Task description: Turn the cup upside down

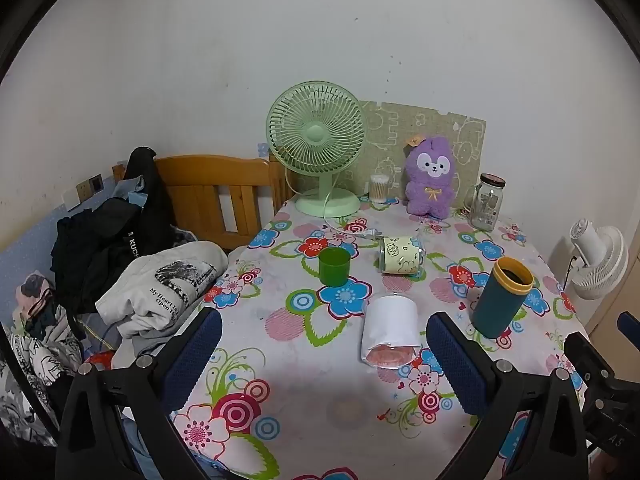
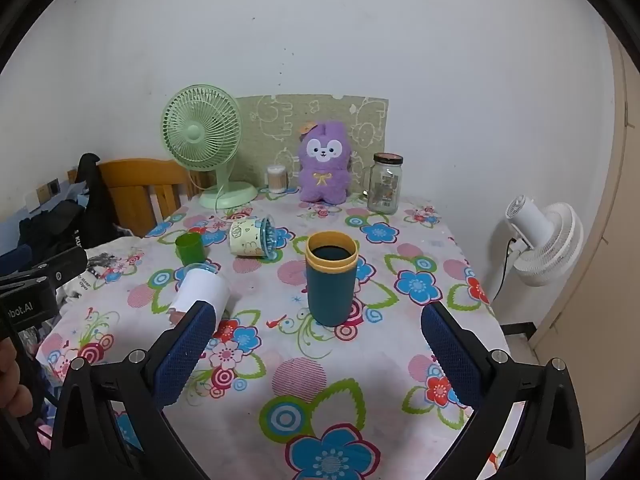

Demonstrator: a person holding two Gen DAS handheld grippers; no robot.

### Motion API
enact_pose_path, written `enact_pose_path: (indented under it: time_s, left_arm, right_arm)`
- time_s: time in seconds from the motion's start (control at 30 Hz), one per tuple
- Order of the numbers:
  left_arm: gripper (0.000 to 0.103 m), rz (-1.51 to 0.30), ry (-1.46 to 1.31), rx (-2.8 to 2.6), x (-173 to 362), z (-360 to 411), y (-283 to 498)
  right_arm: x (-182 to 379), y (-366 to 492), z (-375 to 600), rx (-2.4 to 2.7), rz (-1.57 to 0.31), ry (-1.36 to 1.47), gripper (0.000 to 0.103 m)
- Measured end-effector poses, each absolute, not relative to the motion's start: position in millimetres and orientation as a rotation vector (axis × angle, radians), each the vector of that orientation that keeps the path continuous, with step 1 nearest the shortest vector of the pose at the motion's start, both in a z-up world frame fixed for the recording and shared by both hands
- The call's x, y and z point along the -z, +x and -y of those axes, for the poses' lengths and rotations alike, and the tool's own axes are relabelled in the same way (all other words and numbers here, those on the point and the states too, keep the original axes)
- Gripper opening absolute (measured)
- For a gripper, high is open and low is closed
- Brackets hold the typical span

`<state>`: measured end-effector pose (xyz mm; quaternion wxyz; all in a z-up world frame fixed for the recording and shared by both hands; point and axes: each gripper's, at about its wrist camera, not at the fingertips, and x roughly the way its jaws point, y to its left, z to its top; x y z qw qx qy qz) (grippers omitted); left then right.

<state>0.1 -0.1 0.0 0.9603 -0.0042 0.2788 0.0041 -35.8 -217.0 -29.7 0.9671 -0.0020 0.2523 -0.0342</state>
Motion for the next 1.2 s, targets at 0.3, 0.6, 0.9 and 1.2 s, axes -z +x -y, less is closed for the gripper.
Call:
enact_pose_path:
  time_s: [0.3, 0.6, 0.9, 1.2]
  left_arm:
    - [0.103, -0.563, -0.008, -0.009, -0.1, 2.1, 2.4]
    - [0.103, -0.563, -0.006, -0.010, 0.1, 0.3, 0.4]
    - [0.103, -0.565, -0.004, -0.008, 1.4, -2.5, -1.1]
    - [0.103, -0.566, -0.002, -0.009, 1.5, -2.2, -1.2]
  right_arm:
    - [30.9, -36.6, 214.9, 0.068, -0.509, -0.015, 0.103]
    - [28.0, -36.4, 214.6, 0.067, -0.517, -0.008, 0.103]
    - [32.6, -36.8, 214.3, 0.063, -0.520, -0.009, 0.103]
    - [33.7, -35.1, 211.3, 0.066, -0.529, -0.014, 0.103]
